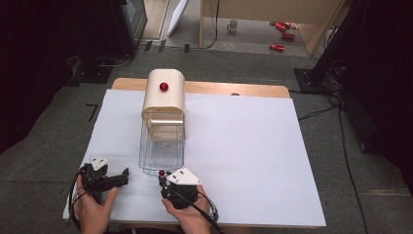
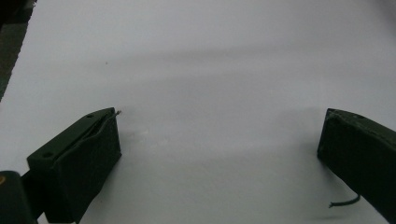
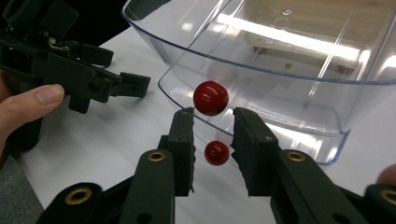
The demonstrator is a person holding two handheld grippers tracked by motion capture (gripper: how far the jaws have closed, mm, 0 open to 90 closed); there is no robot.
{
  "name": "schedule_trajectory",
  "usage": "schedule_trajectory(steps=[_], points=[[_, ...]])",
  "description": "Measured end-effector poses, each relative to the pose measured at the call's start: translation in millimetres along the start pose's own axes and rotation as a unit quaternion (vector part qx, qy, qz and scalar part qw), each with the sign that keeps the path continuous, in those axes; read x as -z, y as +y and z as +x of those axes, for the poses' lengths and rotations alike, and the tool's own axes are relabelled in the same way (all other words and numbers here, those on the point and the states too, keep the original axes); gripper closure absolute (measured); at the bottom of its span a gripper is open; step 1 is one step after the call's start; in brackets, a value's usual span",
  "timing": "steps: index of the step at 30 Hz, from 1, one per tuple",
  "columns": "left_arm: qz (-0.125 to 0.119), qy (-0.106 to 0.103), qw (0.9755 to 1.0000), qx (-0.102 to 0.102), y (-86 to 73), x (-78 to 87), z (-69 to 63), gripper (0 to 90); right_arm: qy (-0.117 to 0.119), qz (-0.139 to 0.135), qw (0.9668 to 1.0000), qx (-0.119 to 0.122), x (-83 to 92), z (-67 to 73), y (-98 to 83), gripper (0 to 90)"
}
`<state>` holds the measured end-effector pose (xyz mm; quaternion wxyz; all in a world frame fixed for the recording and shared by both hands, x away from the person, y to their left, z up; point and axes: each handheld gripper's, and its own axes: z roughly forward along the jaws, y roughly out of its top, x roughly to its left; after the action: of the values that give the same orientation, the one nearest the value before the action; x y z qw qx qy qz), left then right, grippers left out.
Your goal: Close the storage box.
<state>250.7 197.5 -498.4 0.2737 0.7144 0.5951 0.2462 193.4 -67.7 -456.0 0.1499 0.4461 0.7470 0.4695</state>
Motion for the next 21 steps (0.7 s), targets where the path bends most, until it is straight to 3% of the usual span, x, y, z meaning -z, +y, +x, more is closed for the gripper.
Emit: schedule_trajectory(steps=[7, 21], points=[[0.000, 0.000, 1.0000, 0.000, 0.0, 0.0, 0.0, 0.0, -0.004, -0.004, 1.0000, -0.007, -4.0, 3.2, 0.5, 76.8], [0.000, 0.000, 1.0000, 0.000, 0.0, -0.1, 0.0, 0.0, -0.001, -0.017, 0.9999, 0.003, 4.0, 5.3, 15.4, 77.0]])
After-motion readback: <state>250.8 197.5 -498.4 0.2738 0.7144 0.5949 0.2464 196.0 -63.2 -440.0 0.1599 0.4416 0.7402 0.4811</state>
